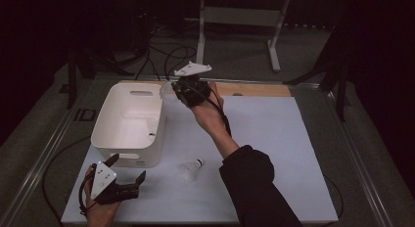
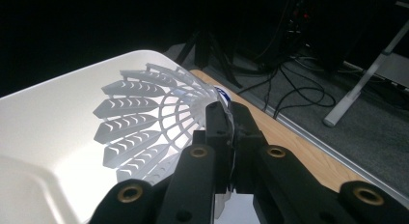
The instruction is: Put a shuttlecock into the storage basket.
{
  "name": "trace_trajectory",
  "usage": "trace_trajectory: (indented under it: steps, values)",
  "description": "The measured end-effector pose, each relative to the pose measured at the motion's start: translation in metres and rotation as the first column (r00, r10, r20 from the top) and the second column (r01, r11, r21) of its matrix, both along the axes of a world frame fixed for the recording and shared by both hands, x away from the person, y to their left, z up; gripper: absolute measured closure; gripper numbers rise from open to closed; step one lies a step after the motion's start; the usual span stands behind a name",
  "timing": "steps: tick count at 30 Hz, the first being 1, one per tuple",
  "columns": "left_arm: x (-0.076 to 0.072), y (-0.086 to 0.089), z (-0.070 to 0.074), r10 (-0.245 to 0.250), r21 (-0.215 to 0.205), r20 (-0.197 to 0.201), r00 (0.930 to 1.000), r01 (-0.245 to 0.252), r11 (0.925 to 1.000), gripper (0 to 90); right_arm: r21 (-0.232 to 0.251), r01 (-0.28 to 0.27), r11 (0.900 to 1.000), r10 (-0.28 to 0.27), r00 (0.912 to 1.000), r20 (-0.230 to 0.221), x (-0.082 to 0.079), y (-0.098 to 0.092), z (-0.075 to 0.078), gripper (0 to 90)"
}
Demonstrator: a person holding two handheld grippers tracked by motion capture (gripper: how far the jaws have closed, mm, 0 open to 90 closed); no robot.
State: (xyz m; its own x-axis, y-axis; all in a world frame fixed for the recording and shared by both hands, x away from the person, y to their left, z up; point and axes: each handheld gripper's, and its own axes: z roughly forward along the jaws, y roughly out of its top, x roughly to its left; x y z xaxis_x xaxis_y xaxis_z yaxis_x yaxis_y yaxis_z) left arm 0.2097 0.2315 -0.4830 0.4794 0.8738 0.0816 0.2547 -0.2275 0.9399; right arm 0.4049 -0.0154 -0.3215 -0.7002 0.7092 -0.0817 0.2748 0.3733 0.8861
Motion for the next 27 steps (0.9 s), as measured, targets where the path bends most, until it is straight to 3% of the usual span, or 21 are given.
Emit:
trace_trajectory:
  steps: [27]
  values:
    - [0.000,0.000,0.000,-0.002,-0.003,-0.001,1.0000,0.002,1.0000,0.2,0.024,-0.034,0.999,0.034,0.9993,0.018,-0.007,0.016,0.009,88.5]
